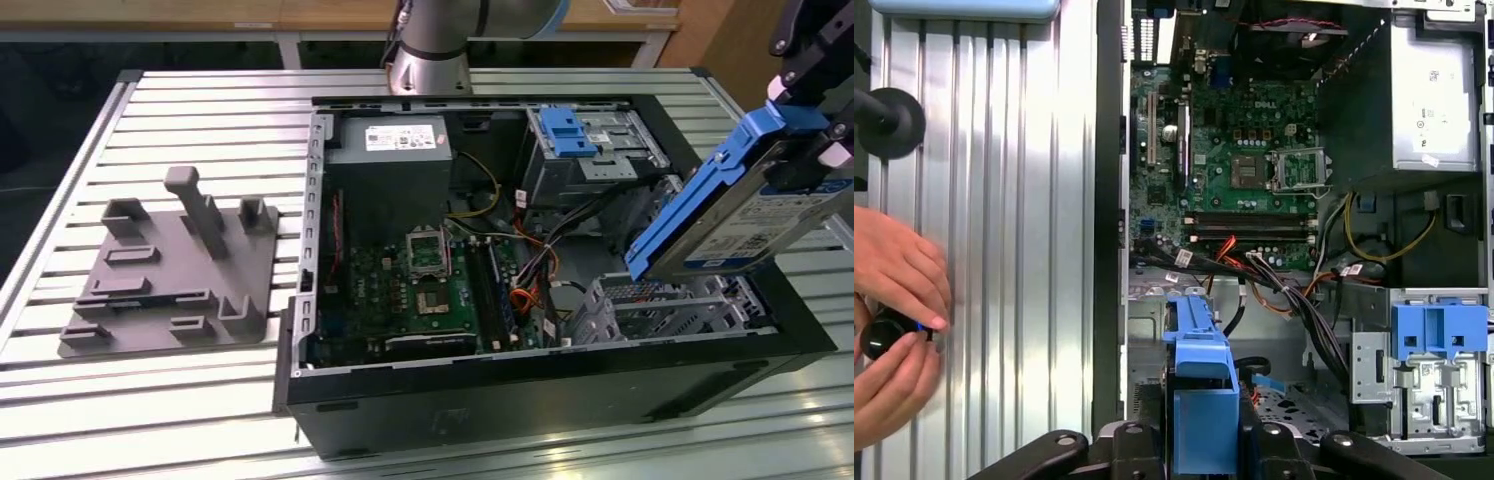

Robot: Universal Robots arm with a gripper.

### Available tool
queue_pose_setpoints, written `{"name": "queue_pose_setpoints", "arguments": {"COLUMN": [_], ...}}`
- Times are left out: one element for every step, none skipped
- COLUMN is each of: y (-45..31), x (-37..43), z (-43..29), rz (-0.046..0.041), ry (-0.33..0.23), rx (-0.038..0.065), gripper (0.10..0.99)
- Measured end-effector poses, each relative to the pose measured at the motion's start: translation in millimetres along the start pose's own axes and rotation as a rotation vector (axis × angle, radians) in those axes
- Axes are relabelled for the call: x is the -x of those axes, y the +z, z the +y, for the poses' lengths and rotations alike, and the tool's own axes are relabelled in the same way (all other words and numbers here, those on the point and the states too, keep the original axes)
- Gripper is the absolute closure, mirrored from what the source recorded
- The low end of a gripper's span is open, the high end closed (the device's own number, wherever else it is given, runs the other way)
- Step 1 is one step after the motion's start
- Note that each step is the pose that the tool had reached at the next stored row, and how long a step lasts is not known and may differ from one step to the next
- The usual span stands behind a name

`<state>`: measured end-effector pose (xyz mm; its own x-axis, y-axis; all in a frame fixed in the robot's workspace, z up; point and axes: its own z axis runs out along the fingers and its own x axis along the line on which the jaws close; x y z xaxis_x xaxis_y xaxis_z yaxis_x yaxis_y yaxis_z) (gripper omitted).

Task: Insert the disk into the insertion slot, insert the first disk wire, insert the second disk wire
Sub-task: 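Insert the disk into the insertion slot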

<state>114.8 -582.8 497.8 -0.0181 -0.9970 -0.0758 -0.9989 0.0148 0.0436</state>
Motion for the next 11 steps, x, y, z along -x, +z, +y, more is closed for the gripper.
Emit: {"name": "queue_pose_setpoints", "arguments": {"y": [0.1,0.0,0.0,0.0,0.1,0.2,0.3,0.5,0.7,1.1,1.7], "x": [-0.1,-0.1,-0.1,-0.1,-0.1,0.0,0.3,0.9,1.4,1.8,2.0], "z": [0.0,0.0,0.0,0.0,0.0,0.0,-0.1,-0.5,-1.0,-1.8,-2.6], "rz": [-0.0003,-0.0001,0.0,-0.0002,-0.0002,-0.0004,-0.0004,-0.0004,-0.0005,-0.0005,-0.0007], "ry": [0.0,0.0,0.0,0.0,0.0,0.0,0.0,0.0,0.0,0.0,0.0], "rx": [0.0,0.0,0.0,0.0,0.0,0.0,0.0,0.0,0.0,0.0,0.0], "gripper": [0.722,0.722,0.722,0.722,0.722,0.722,0.722,0.722,0.722,0.722,0.722]}}
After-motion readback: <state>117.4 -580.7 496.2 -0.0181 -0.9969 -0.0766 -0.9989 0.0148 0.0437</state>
